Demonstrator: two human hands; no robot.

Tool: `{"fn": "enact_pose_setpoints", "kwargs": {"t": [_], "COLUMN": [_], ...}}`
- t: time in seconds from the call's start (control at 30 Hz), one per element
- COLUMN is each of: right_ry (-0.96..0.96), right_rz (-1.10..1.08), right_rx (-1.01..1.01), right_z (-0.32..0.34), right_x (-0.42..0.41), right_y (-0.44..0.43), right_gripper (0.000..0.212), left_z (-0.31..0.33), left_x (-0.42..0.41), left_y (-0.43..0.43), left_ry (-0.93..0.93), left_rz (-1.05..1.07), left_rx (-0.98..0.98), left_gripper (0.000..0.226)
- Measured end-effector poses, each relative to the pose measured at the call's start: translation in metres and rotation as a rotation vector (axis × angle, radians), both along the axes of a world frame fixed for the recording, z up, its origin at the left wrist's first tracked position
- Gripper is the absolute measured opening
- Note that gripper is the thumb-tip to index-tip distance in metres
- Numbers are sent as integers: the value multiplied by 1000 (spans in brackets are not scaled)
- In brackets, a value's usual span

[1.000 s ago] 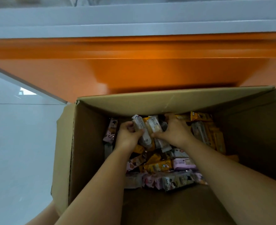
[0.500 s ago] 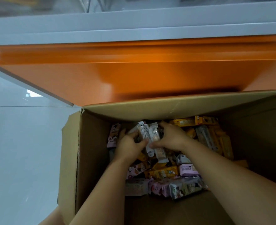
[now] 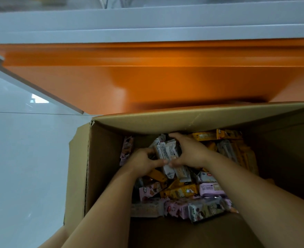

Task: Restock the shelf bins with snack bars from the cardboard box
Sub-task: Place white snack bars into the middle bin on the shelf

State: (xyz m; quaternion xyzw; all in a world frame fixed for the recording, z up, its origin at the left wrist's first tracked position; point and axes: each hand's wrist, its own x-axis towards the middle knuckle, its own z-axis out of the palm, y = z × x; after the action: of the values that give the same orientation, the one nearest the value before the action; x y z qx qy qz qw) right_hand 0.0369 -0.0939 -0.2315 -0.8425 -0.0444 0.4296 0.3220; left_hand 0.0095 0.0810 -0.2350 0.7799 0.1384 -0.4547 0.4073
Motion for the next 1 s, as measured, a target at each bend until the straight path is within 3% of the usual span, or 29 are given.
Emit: {"fn": "enact_pose_setpoints", "kwargs": {"t": [0.27, 0.43, 0.6, 1.0], "right_ry": [-33, -131, -251, -540], "right_rz": [149, 117, 23, 29], "right_rx": [-62, -68, -86, -9], "right_z": [14, 26, 49, 187], "right_x": [4, -5, -22, -57], "right_y": [-6, -14, -20, -31], "right_gripper": [80, 68, 71, 57], "left_z": [6, 16, 38, 157], "left_x": [-3, -15, -27, -57], "left_y": [-8, -22, -31, -34], "left_ry": [-60, -173, -304, -458], "left_rz": [106, 152, 92, 90], "left_rx": [-50, -41, -43, -174], "left_gripper": [41, 44, 35, 13]}}
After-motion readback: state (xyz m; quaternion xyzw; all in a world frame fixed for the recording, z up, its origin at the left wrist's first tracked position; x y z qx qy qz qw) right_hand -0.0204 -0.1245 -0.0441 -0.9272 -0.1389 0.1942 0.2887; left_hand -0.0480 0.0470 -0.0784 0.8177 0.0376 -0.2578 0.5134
